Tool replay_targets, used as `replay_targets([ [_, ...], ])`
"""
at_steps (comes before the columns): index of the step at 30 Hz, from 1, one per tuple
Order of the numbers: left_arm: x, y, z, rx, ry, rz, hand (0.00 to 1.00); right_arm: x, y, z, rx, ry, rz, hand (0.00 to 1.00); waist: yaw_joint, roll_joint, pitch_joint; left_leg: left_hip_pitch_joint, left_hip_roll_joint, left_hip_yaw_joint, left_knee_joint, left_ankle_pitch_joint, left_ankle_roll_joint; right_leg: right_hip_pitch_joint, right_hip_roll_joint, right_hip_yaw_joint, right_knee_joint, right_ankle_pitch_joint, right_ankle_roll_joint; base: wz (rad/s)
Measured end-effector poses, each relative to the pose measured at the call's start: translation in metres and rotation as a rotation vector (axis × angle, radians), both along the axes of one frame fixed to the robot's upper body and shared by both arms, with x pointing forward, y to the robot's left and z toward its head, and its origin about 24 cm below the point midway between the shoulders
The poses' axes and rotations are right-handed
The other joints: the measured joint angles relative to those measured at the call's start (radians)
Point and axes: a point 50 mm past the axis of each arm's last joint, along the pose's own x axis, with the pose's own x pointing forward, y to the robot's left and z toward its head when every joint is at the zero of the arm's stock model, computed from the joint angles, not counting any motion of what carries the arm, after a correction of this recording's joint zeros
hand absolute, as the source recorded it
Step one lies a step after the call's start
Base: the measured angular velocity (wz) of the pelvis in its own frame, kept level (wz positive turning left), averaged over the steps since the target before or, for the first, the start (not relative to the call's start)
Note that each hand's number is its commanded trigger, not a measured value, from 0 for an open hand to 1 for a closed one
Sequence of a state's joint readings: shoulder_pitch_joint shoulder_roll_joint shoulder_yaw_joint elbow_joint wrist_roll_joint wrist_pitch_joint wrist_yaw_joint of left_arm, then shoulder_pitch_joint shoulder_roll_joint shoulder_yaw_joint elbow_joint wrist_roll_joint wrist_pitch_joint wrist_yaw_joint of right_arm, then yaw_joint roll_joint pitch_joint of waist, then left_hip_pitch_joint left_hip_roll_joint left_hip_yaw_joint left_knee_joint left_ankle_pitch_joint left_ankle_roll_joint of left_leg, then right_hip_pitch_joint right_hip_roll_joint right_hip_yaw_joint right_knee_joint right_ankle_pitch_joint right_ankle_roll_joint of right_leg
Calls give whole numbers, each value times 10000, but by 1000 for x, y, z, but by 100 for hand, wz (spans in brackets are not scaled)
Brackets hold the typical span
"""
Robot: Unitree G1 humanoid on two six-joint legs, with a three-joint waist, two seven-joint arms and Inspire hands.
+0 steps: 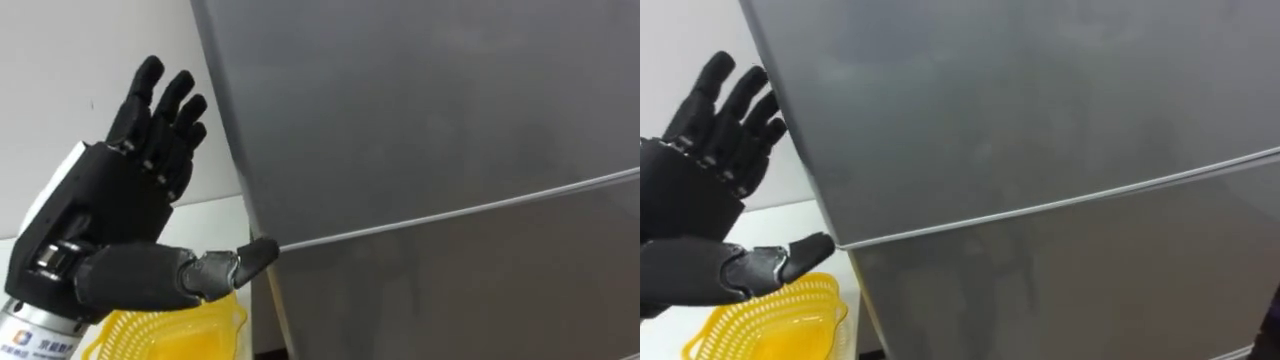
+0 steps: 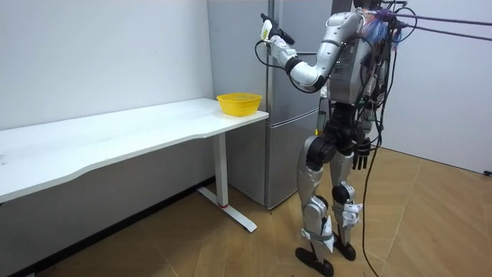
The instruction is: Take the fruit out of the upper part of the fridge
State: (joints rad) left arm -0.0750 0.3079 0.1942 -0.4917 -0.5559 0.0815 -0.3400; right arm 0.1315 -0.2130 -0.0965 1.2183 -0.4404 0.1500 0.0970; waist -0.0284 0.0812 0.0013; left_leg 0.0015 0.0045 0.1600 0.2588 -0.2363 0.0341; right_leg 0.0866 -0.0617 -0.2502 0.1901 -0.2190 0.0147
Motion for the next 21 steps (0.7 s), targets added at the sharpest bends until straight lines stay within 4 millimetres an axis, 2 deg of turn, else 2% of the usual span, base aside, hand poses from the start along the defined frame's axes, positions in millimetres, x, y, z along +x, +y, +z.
replay_targets([
  [3, 1, -7, -3, 133, 219, -450, 0, 0, -1, 0, 65, 89, 78, 0, -7, -25, 5, 39, -10, 21, -1, 3, 5, -20, -15, 12, -9, -3, 5, 0],
  [9, 2, -14, -7, 355, 433, -994, 0, 6, 1, 0, 197, 40, 233, 0, -238, -144, 68, 78, -5, 31, -13, 4, 6, -12, -8, 40, -22, -6, 1, 0],
  [16, 3, -21, -11, 559, 570, -1251, 0, 8, 2, 0, 189, 98, 525, 0, -259, -261, 49, 91, -6, 41, -13, 4, 6, 6, -13, 33, -14, -6, 0, 0],
  [18, 4, -22, -11, 560, 612, -1274, 79, 8, 2, 0, 186, 90, 542, 0, -265, -258, 48, 92, -4, 40, -12, 4, 6, 12, -14, 19, -10, -5, 0, 0],
  [19, 4, -22, -12, 562, 623, -1286, 100, 9, 2, 0, 183, 76, 546, 0, -267, -256, 47, 91, -4, 39, -11, 4, 6, 15, -14, 12, -9, -5, 0, 0],
  [21, 4, -22, -12, 561, 648, -1287, 100, 10, 2, 0, 179, 54, 553, 0, -266, -253, 45, 91, -4, 39, -6, 4, 6, 25, -15, 4, -8, -5, 0, 0],
])
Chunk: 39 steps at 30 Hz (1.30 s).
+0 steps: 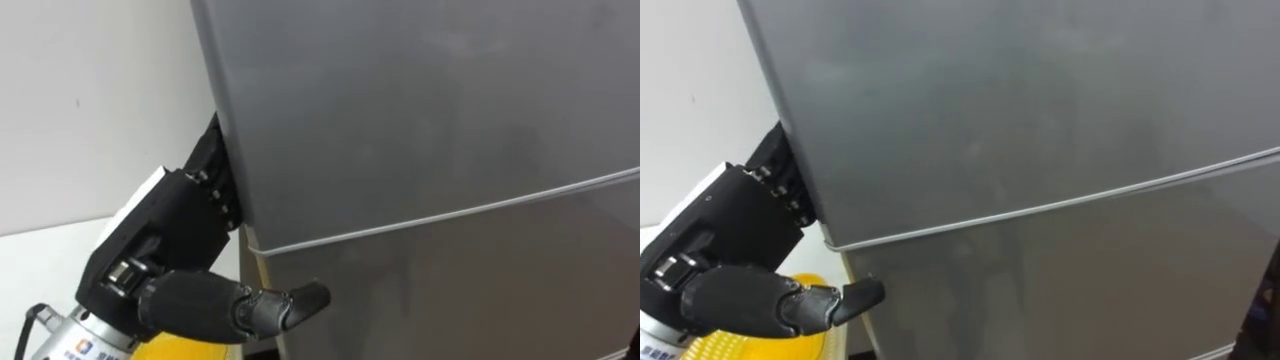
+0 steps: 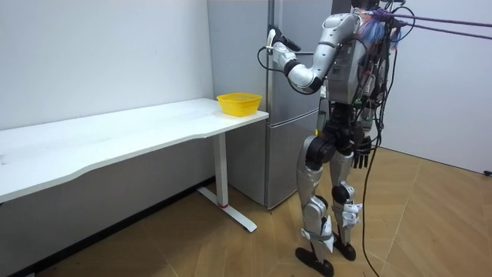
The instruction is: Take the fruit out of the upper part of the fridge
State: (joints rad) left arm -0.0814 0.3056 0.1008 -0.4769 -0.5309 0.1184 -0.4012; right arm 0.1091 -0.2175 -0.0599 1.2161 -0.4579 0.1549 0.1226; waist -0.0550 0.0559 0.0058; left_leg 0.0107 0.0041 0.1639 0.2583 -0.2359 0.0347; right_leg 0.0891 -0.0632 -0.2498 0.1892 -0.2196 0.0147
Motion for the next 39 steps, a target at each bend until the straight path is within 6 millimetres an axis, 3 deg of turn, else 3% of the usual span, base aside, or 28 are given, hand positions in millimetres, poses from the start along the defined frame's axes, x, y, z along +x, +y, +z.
replay_targets([
  [3, 1, 4, -1, -113, 73, 329, 100, 0, 0, 0, -1, -3, 3, 0, 22, 17, -11, -3, -2, 0, 4, 0, 0, 9, -4, -16, -1, 0, 0, 0],
  [4, 2, 5, 0, -185, 96, 513, 88, 1, 0, 0, -4, -8, 18, 0, 20, 42, -27, -5, -3, 0, 5, 0, 0, 12, -8, -29, -2, -1, 1, 0],
  [5, 2, 7, 0, -217, 94, 609, 60, 1, 0, 0, -7, -10, 27, 0, 16, 69, -45, -4, -4, 0, 5, 0, 0, 15, -10, -33, -4, 0, 1, 0],
  [6, 2, 8, 0, -299, 88, 705, 60, 1, 0, 0, -8, -9, 32, 0, 7, 63, -41, 0, -6, -2, 5, 0, 0, 24, -14, -42, -7, -1, 2, 0],
  [7, 2, 8, 1, -320, 89, 721, 44, 1, 0, 0, -5, -7, 34, 0, 2, 74, -47, 6, -8, -3, 5, 0, 0, 37, -17, -53, -10, -1, 3, 0],
  [8, 2, 8, 1, -334, 86, 714, 36, 0, 0, 0, -4, 0, 31, 0, 7, 76, -47, 8, -9, -4, 5, 0, 0, 47, -19, -64, -13, -2, 3, 6],
  [9, 2, 7, 1, -442, 87, 618, 0, 0, 0, 0, 3, 16, 27, 0, 6, 75, -44, 15, -10, -5, 4, 0, 0, 79, -26, -117, -16, -3, 6, 9],
  [15, 1, 2, 0, -453, 108, 267, 0, 5, -1, 1, -19, -64, 157, 0, -60, 91, -18, -5, -10, -3, 8, 4, 7, 108, -43, -240, -40, -9, 15, 5],
  [20, 1, -4, -1, -332, 141, -110, 0, 4, 0, 0, 60, 11, 241, 0, -38, 195, -50, 8, -9, -2, 7, 8, 11, 107, -46, -246, -33, -14, 15, 0],
  [39, -1, -9, -3, -22, 71, -888, 0, 8, 0, 0, 58, 119, 320, 0, -46, 169, -22, -10, -22, 28, 13, 12, 16, 125, -63, -265, -72, -16, 19, 1],
])
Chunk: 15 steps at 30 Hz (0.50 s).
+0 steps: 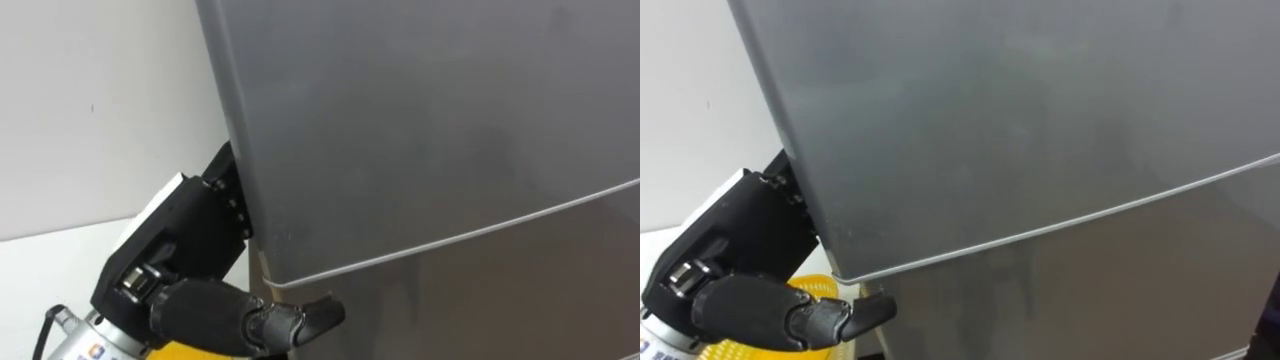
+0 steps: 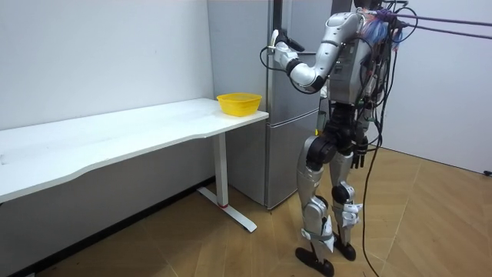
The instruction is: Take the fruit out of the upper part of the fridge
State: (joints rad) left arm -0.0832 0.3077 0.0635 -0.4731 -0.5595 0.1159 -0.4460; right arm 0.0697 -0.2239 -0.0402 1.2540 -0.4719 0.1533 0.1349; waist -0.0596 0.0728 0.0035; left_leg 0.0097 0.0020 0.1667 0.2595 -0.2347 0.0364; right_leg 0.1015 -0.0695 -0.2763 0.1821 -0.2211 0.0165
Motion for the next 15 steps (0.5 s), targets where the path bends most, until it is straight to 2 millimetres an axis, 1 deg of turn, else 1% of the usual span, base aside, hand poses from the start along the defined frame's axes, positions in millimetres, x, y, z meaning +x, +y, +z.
replay_targets([
  [2, 0, -2, 0, -45, 12, -121, 0, 2, -1, 0, -31, -3, 147, 0, -29, 6, 4, -18, -2, -1, 8, 0, 0, 7, 2, -5, -13, 0, 2, 6],
  [5, 0, -3, 2, -355, 20, -347, 0, 7, -2, 1, -71, -63, 336, 0, -154, 59, -18, -182, -1, 26, 95, 0, 1, -16, 17, -35, -110, 18, 28, 11],
  [6, 0, -3, 2, -396, -6, -414, 0, 8, -2, 1, -66, -54, 366, 0, -156, 85, -34, -205, 12, 156, 94, 0, 1, -42, 12, -38, -105, 20, 32, 3],
  [7, -1, -3, 3, -383, -38, -463, 0, 8, -2, 2, -19, -20, 383, 0, -166, 85, -35, -206, 22, 238, 92, 0, 1, -45, 1, -37, -112, 23, 37, 0],
  [15, 0, -6, 10, -171, -382, -817, 0, 7, -3, 2, 210, 147, 406, 0, -164, 85, -40, -347, 23, 437, 71, 13, 24, -177, -26, -23, -105, 46, 69, 1],
])
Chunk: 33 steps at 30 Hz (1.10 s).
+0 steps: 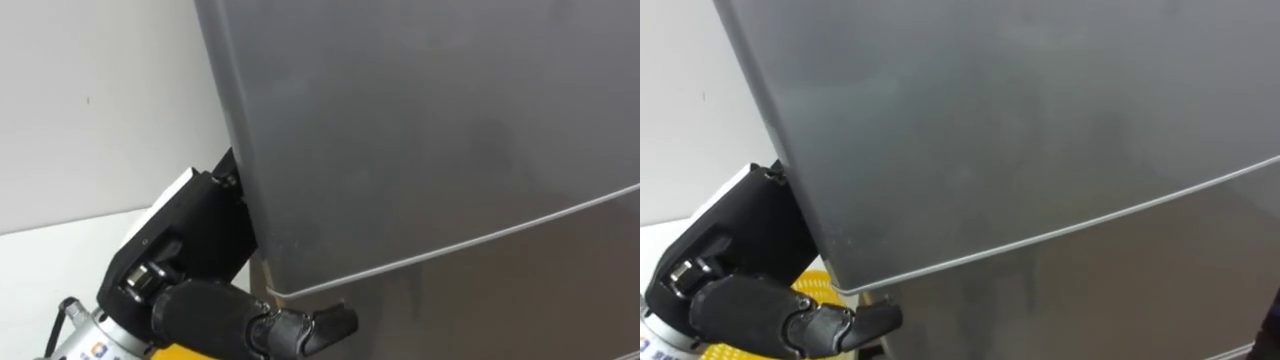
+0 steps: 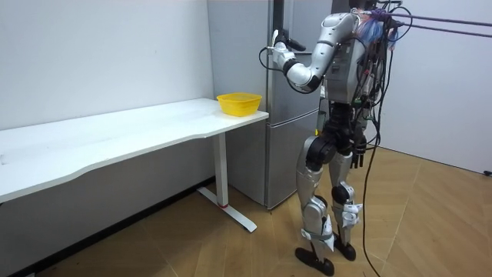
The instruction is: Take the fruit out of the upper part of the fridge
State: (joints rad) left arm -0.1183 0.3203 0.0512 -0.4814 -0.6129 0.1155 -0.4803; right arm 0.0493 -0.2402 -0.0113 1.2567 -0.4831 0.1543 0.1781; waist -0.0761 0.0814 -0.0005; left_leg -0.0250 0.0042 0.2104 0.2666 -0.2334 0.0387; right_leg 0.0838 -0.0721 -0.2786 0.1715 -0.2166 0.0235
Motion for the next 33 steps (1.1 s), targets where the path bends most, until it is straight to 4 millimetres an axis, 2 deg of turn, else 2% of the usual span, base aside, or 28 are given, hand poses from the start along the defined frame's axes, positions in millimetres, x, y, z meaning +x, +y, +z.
replay_targets([
  [14, -1, -16, 13, 12, -516, -921, 0, 3, -1, 1, -69, -82, 123, 0, -26, 89, -49, -181, 1, 37, 101, 37, 110, -101, -33, 273, 142, 37, 48, 7],
  [22, -12, -39, 26, -335, -1050, -2726, 0, 0, 1, 0, 9, 70, 193, 0, -70, 167, -102, -153, 0, 70, 96, 52, 149, -103, -53, 288, 178, 51, 57, 0],
  [24, -13, -44, 28, -373, -1160, -3245, 0, -1, 0, 0, 6, 144, 169, 0, -79, 143, -86, -140, -1, 92, 95, 54, 152, -111, -54, 325, 188, 53, 54, -2],
  [25, -15, -47, 28, -415, -1171, -3576, 0, -2, 0, -1, 5, 185, 160, 0, -78, 196, -118, -134, 1, 108, 95, 54, 153, -115, -55, 343, 191, 54, 53, -4],
  [29, -18, -54, 28, -484, -1223, -4391, 0, -4, 0, -1, 11, 268, 156, 0, -82, 207, -81, -10, 28, 253, 51, 55, 155, -105, -52, 473, 264, 55, 53, -12],
  [33, -22, -63, 27, -568, -1181, -5290, 0, 2, 2, -1, 120, 265, 330, 0, -367, 197, -62, 55, 49, 351, -8, 55, 156, -103, -44, 604, 324, 57, 50, -8],
])
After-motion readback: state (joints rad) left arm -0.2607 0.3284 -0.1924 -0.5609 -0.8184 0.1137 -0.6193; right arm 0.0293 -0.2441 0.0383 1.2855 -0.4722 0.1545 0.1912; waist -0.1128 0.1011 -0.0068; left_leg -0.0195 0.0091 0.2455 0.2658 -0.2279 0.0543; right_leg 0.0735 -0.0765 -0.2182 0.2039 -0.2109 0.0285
